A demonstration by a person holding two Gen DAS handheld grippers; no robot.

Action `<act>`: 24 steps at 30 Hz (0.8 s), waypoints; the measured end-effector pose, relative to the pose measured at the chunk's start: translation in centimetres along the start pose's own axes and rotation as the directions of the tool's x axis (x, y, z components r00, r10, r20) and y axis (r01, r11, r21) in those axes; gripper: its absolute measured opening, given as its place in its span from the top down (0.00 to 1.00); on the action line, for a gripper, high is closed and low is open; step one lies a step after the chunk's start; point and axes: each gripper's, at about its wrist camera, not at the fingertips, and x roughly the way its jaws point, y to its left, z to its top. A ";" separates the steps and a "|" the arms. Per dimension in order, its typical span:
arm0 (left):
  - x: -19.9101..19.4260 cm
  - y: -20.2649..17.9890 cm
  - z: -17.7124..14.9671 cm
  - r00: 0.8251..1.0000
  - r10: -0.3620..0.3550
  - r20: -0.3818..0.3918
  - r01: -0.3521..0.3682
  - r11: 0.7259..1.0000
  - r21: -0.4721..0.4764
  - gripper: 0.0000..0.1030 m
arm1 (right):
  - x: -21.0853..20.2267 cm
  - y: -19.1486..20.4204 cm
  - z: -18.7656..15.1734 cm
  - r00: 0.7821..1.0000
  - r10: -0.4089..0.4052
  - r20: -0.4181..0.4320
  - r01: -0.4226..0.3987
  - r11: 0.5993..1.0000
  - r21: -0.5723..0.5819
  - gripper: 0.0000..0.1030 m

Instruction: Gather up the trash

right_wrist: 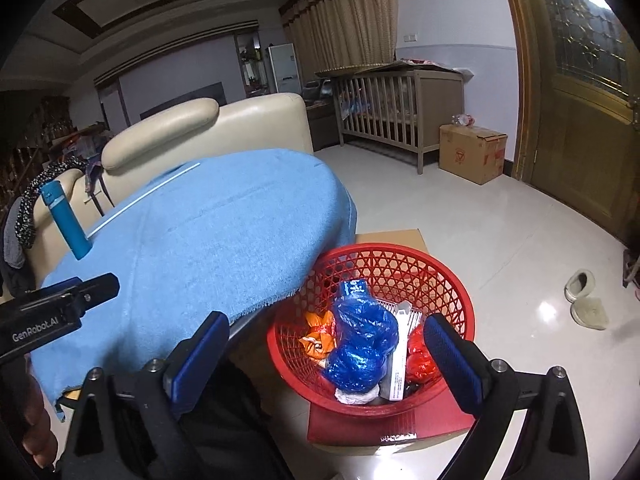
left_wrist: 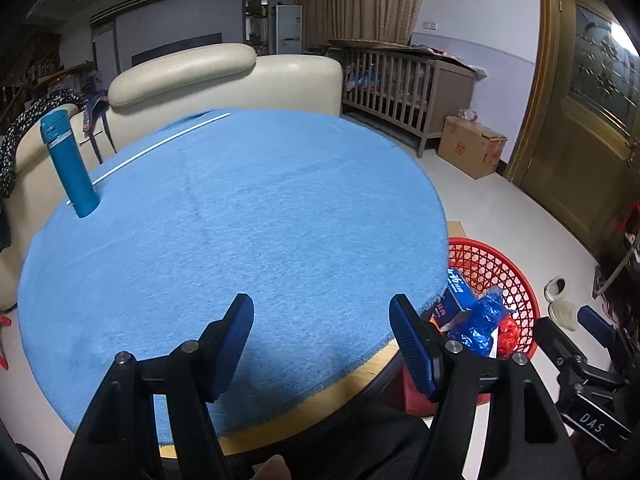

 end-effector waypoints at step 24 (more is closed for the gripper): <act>-0.1 -0.9 -0.2 0.999 -0.032 -0.012 0.032 0.999 0.017 0.31 | -0.2 0.6 0.0 0.999 -0.033 0.015 0.033 0.999 -0.021 0.04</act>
